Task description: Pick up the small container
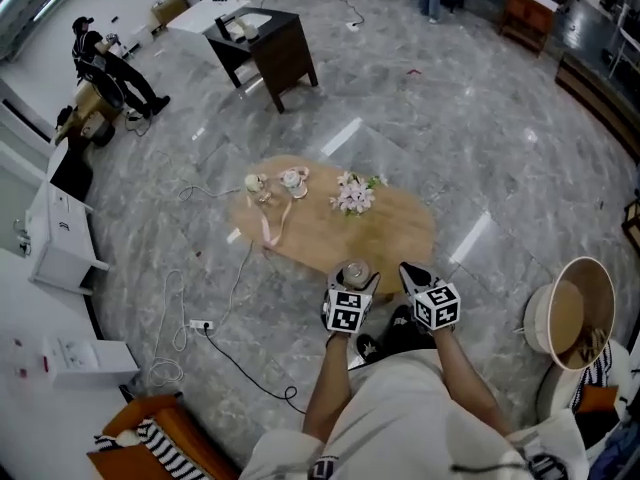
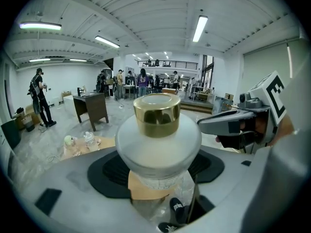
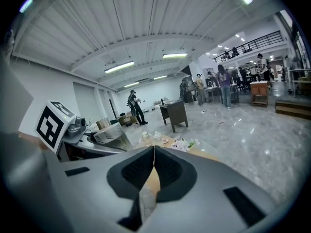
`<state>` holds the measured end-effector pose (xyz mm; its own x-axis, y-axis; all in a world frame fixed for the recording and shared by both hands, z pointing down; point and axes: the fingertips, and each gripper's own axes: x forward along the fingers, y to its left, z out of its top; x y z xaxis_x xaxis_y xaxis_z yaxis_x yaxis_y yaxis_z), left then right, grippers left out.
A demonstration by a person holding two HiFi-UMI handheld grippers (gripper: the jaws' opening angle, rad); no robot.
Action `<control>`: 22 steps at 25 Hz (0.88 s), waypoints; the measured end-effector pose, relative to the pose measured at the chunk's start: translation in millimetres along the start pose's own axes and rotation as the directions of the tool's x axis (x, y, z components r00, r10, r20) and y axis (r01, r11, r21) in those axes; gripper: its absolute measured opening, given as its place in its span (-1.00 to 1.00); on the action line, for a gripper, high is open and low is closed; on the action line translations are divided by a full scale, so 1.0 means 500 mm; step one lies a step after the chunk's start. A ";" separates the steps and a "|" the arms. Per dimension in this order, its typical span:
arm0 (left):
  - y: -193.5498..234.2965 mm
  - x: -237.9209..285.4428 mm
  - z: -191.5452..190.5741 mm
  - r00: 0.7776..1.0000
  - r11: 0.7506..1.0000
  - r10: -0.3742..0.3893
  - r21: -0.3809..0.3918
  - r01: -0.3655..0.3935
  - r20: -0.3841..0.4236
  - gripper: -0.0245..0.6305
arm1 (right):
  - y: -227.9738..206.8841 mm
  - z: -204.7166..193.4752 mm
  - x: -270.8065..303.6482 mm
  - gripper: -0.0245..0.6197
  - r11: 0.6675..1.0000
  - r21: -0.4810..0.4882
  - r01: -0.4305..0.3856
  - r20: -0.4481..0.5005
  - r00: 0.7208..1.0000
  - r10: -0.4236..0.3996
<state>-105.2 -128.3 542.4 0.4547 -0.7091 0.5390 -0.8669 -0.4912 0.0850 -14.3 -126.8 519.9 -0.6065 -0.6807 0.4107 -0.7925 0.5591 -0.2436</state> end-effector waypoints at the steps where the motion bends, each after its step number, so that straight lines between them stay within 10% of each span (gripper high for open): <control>1: 0.004 -0.008 -0.012 1.000 1.000 0.006 -0.004 -0.006 -0.001 0.08 | 0.013 -0.013 0.006 -0.71 1.000 -0.004 -0.010 -0.008 1.000 0.010; 22: 0.073 -0.069 -0.057 0.996 0.996 0.090 0.008 -0.090 0.015 0.08 | 0.109 -0.017 0.051 -0.71 0.992 -0.057 -0.111 -0.027 0.994 0.110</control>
<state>-158.6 -107.2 550.8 0.3777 -0.7578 0.5321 -0.9027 -0.4294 0.0294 -72.4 -109.5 524.7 -0.6878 -0.6023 0.4051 -0.7153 0.6573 -0.2373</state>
